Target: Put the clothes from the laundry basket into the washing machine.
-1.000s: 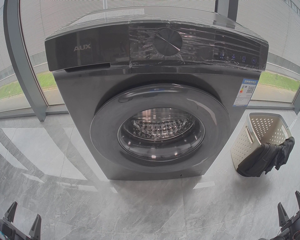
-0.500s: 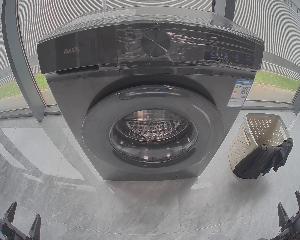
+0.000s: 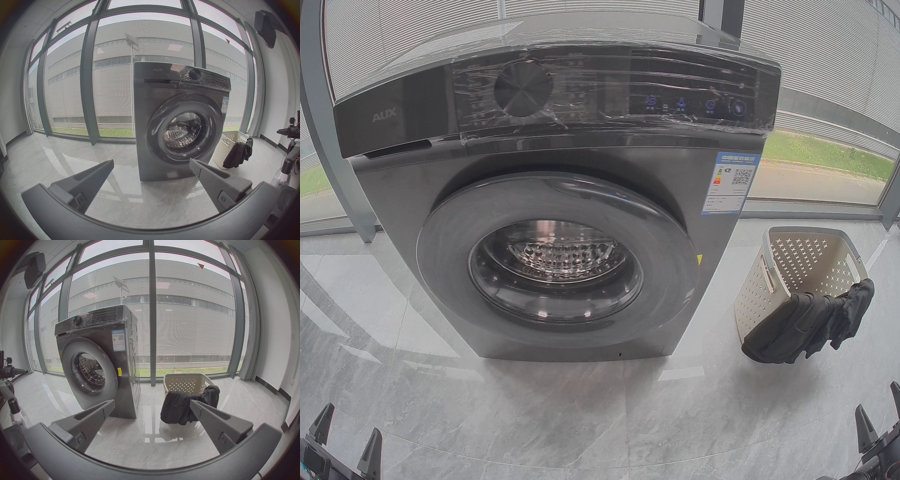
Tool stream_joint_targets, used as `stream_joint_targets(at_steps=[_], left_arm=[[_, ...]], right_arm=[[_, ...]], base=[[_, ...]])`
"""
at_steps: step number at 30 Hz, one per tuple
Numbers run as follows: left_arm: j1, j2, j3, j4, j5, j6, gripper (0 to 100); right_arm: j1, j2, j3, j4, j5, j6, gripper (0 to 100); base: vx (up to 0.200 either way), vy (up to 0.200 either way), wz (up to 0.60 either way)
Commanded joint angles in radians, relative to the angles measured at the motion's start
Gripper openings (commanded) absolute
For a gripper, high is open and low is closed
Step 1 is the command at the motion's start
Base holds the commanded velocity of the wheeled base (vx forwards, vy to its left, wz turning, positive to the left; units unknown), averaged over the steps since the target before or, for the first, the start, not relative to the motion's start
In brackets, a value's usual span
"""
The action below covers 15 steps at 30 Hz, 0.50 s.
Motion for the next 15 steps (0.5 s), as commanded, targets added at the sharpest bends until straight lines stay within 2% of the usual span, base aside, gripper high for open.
stream_joint_targets(at_steps=[1, 15], left_arm=[[0.0, -0.016, 0.018, 0.001, 0.0, -0.002, 100], [0.0, -0.016, 0.018, 0.001, 0.0, -0.002, 100]], right_arm=[[0.002, -0.014, 0.018, -0.001, 0.0, 0.0, 100], [0.002, -0.014, 0.018, -0.001, 0.0, 0.002, 100]], base=[[0.0, -0.2, 0.0], [0.0, -0.2, 0.0]])
